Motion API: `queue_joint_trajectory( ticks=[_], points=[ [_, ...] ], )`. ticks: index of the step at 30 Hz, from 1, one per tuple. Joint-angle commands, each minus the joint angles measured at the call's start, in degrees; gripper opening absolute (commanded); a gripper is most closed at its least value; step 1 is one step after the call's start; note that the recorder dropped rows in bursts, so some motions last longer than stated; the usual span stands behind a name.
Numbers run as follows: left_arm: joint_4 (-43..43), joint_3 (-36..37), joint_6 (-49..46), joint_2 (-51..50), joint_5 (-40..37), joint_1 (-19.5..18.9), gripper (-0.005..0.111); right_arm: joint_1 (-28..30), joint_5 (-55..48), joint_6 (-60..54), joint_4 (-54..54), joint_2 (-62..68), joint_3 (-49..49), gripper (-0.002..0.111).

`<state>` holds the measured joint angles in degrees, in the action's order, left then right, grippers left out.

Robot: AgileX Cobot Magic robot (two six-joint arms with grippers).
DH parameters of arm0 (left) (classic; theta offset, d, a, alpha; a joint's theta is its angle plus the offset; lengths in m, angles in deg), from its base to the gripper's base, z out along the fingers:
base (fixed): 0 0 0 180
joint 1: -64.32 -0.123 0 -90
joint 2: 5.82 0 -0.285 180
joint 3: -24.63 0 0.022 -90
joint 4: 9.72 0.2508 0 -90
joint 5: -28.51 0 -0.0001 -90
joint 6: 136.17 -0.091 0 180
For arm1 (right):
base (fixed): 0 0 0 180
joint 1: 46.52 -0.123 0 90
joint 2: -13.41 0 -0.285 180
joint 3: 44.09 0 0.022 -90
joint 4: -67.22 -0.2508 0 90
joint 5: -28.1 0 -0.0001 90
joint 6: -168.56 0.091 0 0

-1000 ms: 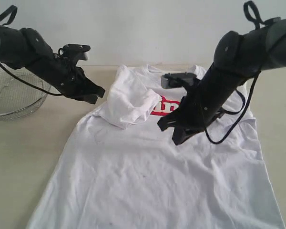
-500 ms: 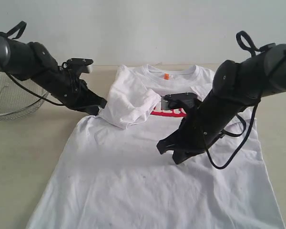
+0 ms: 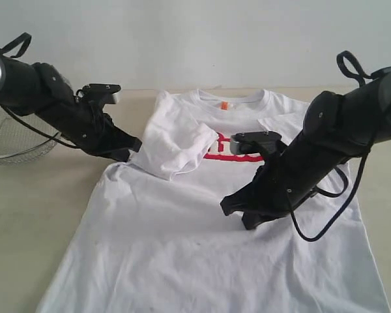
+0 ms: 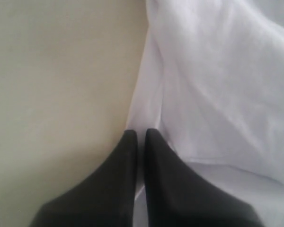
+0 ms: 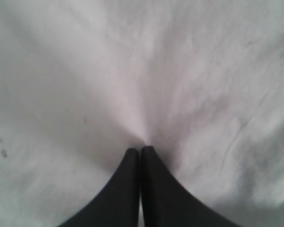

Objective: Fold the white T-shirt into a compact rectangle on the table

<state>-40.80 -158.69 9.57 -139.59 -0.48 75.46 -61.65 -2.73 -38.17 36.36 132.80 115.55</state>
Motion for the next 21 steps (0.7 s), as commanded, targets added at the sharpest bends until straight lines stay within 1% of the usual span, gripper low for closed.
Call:
queue_joint_trajectory(
  ticks=[1,5,8,10,14,16,21],
  points=[
    [3.5,2.3,1.2,1.5,-1.6,-1.0,0.005,0.8,-3.0,-0.7,4.6,2.2,-2.4,0.000],
    [3.4,1.5,0.7,3.2,1.8,-1.2,0.005,0.8,-1.4,-0.9,4.6,2.2,-2.4,0.000],
    [2.6,-1.1,-0.1,3.3,1.4,-1.1,0.005,0.8,-1.3,-1.4,4.1,2.2,-2.4,0.000],
    [-0.4,-2.8,-1.0,3.3,1.1,-0.7,0.005,0.8,-1.2,-1.5,4.2,2.2,-2.4,0.000],
    [-7.1,-6.8,-8.2,2.9,1.0,1.0,0.005,0.8,-1.2,-1.5,4.2,2.2,-2.4,0.000],
    [-9.4,-9.1,-10.4,1.6,1.4,2.0,0.005,0.8,-1.2,-1.5,4.0,2.2,-2.4,0.000],
    [-10.3,-15.7,-10.3,-4.0,1.3,2.9,0.005,0.8,-1.5,-1.5,3.3,2.2,-2.4,0.000]
  ],
)
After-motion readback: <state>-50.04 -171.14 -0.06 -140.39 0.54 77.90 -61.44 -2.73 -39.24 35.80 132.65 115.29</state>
